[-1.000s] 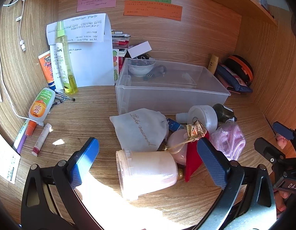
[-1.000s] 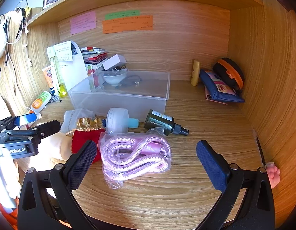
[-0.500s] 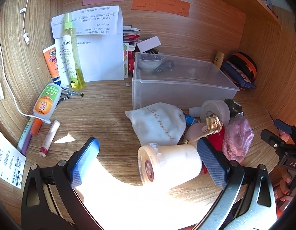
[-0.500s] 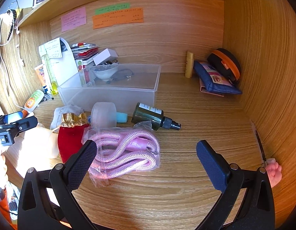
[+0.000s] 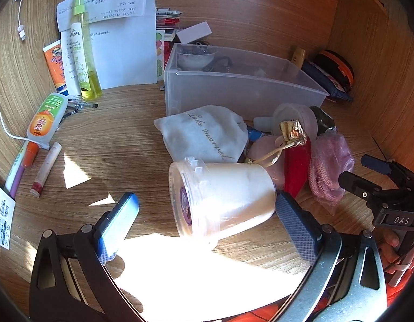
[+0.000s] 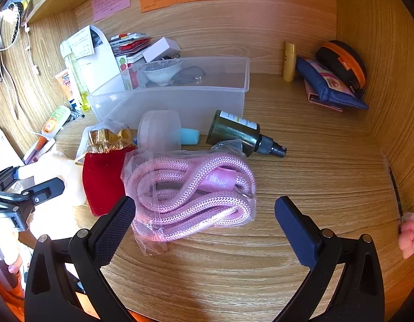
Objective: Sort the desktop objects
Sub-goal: 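Close the left gripper on the white plastic cup and lift it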
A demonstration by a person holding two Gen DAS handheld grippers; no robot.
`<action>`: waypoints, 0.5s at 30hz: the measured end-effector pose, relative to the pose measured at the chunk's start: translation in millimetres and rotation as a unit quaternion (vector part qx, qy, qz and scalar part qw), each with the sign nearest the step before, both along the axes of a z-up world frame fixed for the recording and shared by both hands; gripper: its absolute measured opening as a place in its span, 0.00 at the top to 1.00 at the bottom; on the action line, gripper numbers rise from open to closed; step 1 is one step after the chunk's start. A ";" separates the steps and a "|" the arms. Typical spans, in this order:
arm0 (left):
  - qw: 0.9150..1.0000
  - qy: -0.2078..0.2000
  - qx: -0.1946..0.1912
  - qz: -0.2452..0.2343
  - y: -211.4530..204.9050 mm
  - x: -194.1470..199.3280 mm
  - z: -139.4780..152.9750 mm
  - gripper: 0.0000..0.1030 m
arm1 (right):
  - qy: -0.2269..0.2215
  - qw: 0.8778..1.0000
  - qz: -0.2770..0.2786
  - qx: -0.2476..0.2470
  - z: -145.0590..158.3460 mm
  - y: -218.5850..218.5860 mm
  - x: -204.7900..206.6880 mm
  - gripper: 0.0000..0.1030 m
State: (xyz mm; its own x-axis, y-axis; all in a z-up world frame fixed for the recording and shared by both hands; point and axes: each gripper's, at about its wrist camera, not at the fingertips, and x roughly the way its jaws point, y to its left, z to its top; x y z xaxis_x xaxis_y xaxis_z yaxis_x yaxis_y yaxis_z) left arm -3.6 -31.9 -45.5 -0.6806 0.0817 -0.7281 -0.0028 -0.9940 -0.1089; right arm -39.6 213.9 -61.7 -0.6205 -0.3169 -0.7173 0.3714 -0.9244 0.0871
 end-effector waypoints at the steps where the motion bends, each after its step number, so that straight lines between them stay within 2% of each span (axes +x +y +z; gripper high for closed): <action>1: 1.000 0.000 0.003 0.000 0.5 -0.7 -0.6 0.00 | -0.006 1.000 0.002 0.001 -2.3 -1.6 -0.5 0.00; 5: 1.000 -0.003 0.005 -0.001 3.0 -4.0 -3.3 0.00 | -0.018 1.000 0.016 0.000 -8.0 -10.8 -1.1 0.00; 15: 1.000 -0.028 0.010 -0.008 9.7 -14.6 -22.4 0.00 | 0.004 0.996 0.016 0.083 -14.5 -34.4 -5.7 0.00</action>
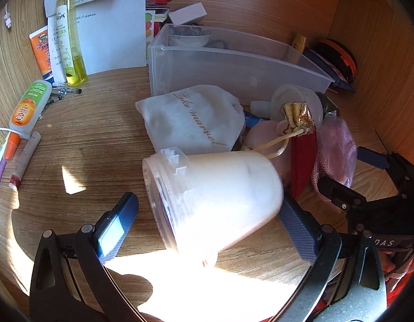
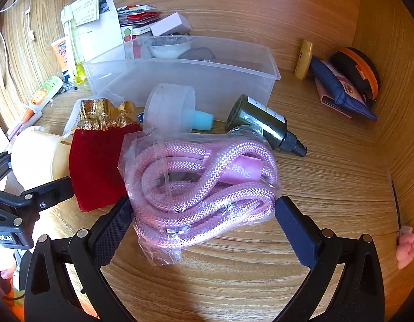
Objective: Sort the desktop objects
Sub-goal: 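Close the left gripper on the white plastic cup and lift it, then grasp the bagged pink rope with the right gripper while the left gripper holds the cup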
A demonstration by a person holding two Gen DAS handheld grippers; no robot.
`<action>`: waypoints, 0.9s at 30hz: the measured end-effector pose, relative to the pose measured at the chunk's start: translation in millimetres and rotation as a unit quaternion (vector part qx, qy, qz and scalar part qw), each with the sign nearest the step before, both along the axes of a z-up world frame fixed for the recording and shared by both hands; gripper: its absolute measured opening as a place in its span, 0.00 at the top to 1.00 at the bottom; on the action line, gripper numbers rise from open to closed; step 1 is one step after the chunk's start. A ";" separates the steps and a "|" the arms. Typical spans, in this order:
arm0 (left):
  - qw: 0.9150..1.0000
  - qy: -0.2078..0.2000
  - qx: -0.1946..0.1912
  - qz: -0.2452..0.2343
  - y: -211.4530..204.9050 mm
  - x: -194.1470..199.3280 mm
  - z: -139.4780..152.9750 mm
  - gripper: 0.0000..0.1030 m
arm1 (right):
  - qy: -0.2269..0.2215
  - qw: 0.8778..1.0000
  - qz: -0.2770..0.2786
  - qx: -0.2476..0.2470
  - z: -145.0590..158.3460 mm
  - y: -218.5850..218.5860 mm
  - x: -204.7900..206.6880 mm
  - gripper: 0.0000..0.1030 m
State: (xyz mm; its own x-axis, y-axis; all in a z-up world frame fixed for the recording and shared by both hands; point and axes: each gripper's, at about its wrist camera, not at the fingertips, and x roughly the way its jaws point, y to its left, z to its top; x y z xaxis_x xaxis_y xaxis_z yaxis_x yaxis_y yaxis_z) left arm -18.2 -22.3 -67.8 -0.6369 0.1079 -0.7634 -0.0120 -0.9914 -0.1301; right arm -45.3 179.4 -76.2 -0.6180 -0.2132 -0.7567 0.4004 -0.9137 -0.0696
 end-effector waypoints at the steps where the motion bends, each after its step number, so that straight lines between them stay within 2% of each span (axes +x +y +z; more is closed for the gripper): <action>1: 1.000 0.000 0.001 0.000 -0.4 -0.1 -0.1 0.00 | -0.002 1.000 0.005 0.003 0.5 -0.9 -1.2 0.00; 9: 1.000 0.001 0.007 -0.004 1.0 -1.8 -3.4 0.00 | -0.024 0.999 0.031 0.032 0.6 -8.0 -7.8 0.00; 12: 1.000 0.004 0.008 -0.005 0.9 -1.1 -3.2 0.00 | -0.019 0.998 0.040 0.041 -1.5 -10.3 -8.0 0.00; 13: 1.000 0.005 0.009 -0.005 0.4 -0.3 -2.9 0.03 | -0.016 0.998 0.044 0.042 -2.0 -10.4 -7.9 0.00; 14: 1.000 0.007 0.012 -0.005 -0.6 0.6 -1.9 0.12 | -0.016 0.998 0.047 0.041 -2.3 -9.6 -8.0 0.00; 15: 1.000 0.007 0.015 -0.008 -2.0 0.8 -0.1 0.14 | -0.017 0.998 0.048 0.038 -2.5 -8.2 -8.3 0.00; 19: 1.000 0.007 0.011 -0.004 -5.5 1.1 1.5 0.14 | -0.029 0.998 0.056 0.026 -4.2 -0.9 -8.5 0.00; 23: 1.000 0.008 0.001 0.000 -8.7 3.1 2.0 0.14 | -0.045 0.997 0.066 0.013 -3.9 9.6 -6.3 0.10; 27: 1.000 0.010 0.003 0.008 -14.5 5.1 3.6 0.14 | -0.052 0.997 0.060 0.011 -3.6 25.2 -5.3 0.11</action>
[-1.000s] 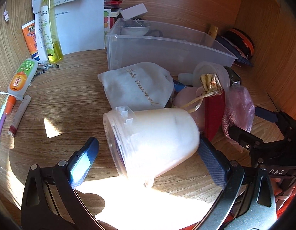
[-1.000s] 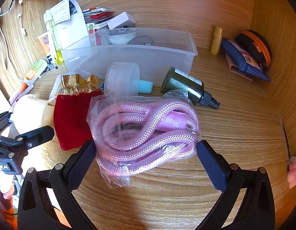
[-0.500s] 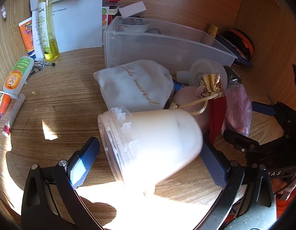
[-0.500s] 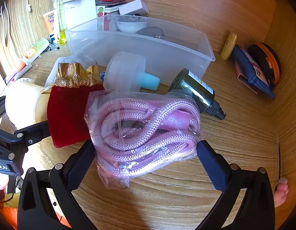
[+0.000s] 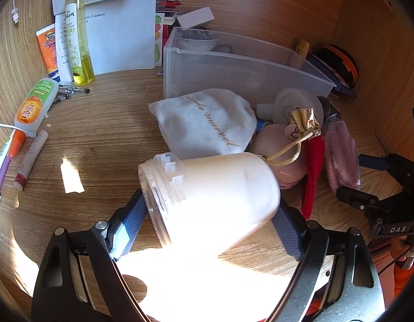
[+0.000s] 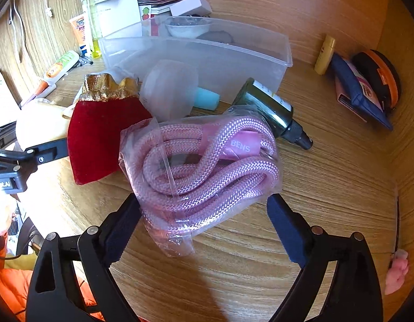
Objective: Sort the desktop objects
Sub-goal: 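Grasp the bagged pink rope with the right gripper while the left gripper holds the cup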
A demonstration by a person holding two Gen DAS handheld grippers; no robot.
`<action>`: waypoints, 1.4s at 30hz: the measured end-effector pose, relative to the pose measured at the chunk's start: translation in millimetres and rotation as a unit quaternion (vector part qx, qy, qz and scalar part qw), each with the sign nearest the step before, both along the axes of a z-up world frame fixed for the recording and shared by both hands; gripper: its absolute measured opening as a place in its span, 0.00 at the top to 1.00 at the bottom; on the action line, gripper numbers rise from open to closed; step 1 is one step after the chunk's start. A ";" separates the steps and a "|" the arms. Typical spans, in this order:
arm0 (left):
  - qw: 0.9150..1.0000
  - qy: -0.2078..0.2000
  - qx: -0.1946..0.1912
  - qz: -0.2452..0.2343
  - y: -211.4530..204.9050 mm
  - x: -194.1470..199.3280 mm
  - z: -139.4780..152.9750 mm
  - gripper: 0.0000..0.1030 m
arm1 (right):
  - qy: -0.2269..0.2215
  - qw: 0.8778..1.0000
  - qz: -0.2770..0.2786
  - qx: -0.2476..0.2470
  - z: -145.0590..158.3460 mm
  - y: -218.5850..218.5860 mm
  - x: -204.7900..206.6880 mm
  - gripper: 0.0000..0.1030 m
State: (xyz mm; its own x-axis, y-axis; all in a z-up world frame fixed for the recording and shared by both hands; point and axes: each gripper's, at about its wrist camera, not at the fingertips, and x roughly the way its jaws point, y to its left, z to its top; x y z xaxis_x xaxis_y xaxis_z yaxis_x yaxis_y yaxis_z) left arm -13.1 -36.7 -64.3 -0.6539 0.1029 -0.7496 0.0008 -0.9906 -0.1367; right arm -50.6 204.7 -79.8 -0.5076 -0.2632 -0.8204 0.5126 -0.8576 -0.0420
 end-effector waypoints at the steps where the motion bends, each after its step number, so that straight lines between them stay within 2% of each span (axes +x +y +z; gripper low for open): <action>1: 1.000 0.002 0.000 0.002 -1.1 0.6 1.3 0.14 | -0.001 1.000 -0.003 0.000 0.6 5.0 0.2 0.11; 8: 1.000 0.018 -0.005 0.013 -5.2 4.5 12.1 0.14 | 0.018 0.998 -0.040 0.034 9.6 35.4 3.9 0.10; 14: 0.999 0.037 -0.003 0.010 -3.0 4.6 25.6 0.14 | -0.014 0.997 -0.043 -0.063 37.0 53.0 3.8 0.08; 18: 0.998 0.054 -0.006 0.002 2.2 0.6 38.1 0.14 | -0.002 0.996 -0.065 -0.064 45.9 37.6 -9.6 0.02; 24: 0.997 0.079 -0.013 -0.019 11.5 -7.4 54.9 0.14 | -0.048 0.991 -0.120 -0.045 22.0 19.9 -47.7 0.02; 30: 0.995 0.087 -0.027 -0.036 19.2 -19.2 61.8 0.14 | -0.090 0.985 -0.139 -0.041 -0.9 24.9 -55.9 0.02; 35: 0.995 0.088 -0.021 -0.044 24.7 -24.0 60.2 0.14 | -0.074 0.990 -0.122 0.007 -8.1 14.8 -49.1 0.00; 37: 0.995 0.087 -0.019 -0.045 27.3 -25.4 58.7 0.14 | -0.057 0.993 -0.105 0.014 -9.3 9.1 -45.1 0.02; 39: 0.995 0.084 -0.017 -0.047 29.2 -26.7 57.4 0.14 | -0.062 0.993 -0.101 0.010 -9.5 9.8 -45.8 0.01; 42: 0.995 0.084 -0.019 -0.048 31.9 -28.0 58.3 0.14 | -0.053 0.994 -0.096 0.009 -5.5 11.9 -41.2 0.17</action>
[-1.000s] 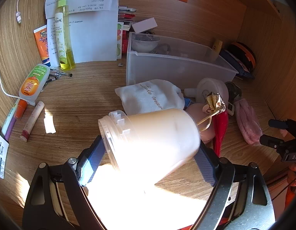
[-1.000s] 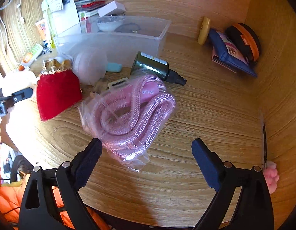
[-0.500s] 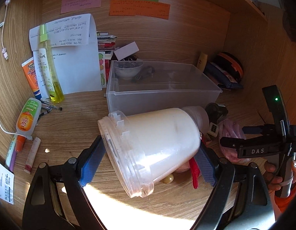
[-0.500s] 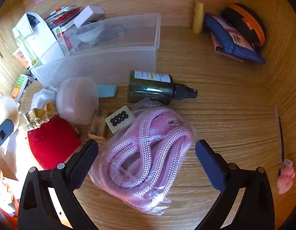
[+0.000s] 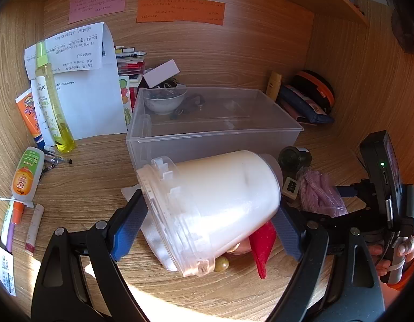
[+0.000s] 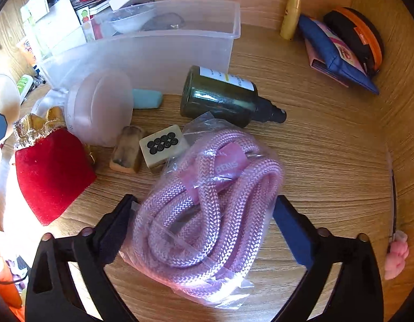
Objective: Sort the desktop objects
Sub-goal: 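Grasp the bagged pink rope with the right gripper while the left gripper holds the cup, then carry the cup and bagged rope into the clear box and release both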
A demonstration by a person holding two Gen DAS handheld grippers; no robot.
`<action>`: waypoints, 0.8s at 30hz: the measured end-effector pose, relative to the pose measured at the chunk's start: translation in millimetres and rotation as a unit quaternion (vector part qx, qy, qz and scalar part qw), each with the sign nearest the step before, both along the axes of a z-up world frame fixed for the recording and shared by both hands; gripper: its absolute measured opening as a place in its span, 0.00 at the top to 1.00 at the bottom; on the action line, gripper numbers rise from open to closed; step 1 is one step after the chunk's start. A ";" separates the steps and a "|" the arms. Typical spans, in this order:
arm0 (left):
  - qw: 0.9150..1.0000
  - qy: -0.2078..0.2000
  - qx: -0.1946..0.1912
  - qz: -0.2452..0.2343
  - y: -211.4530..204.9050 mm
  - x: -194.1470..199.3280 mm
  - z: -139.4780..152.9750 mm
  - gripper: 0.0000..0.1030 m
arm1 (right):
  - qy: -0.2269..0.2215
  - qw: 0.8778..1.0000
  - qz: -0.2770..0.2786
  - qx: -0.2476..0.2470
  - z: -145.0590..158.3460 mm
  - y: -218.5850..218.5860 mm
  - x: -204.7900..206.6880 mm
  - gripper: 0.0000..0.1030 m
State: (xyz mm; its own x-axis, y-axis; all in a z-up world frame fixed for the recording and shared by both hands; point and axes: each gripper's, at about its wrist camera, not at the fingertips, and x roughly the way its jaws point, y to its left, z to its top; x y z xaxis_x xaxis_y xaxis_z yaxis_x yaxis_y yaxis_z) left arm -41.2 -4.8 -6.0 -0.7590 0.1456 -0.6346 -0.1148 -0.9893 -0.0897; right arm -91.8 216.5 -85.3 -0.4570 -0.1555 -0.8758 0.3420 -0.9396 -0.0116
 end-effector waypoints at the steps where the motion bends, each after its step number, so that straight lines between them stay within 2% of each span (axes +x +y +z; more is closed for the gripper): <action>1: 1.000 0.001 0.000 0.000 0.4 -0.2 0.9 0.14 | 0.003 1.000 0.001 0.002 1.5 0.5 2.4 0.25; 2: 1.000 0.002 -0.001 -0.001 0.9 -0.7 2.1 0.14 | 0.007 1.000 0.004 0.006 2.4 0.6 5.3 0.30; 4: 1.000 0.005 -0.001 -0.001 1.7 -1.0 4.7 0.14 | 0.012 1.000 0.006 0.011 2.8 1.8 10.7 0.32; 11: 1.000 0.013 0.001 0.002 3.9 -1.6 11.6 0.14 | 0.032 0.999 -0.009 0.009 8.9 17.9 27.1 0.34; 15: 1.000 0.016 0.003 0.001 4.7 -3.2 16.2 0.14 | 0.055 0.998 -0.008 0.005 26.1 13.0 26.5 0.34; 24: 0.999 0.032 0.005 0.000 4.2 -12.4 31.3 0.14 | 0.142 0.990 -0.004 -0.006 78.9 7.0 33.4 0.34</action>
State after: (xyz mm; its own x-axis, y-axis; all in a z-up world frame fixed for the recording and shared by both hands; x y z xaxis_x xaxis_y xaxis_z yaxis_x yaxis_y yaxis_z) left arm -53.6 -0.6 25.3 -0.7980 0.1514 -0.5833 -0.1202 -0.9885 -0.0922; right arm -58.4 223.6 -6.4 -0.6854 -0.1611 -0.7102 0.3200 -0.9426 -0.0951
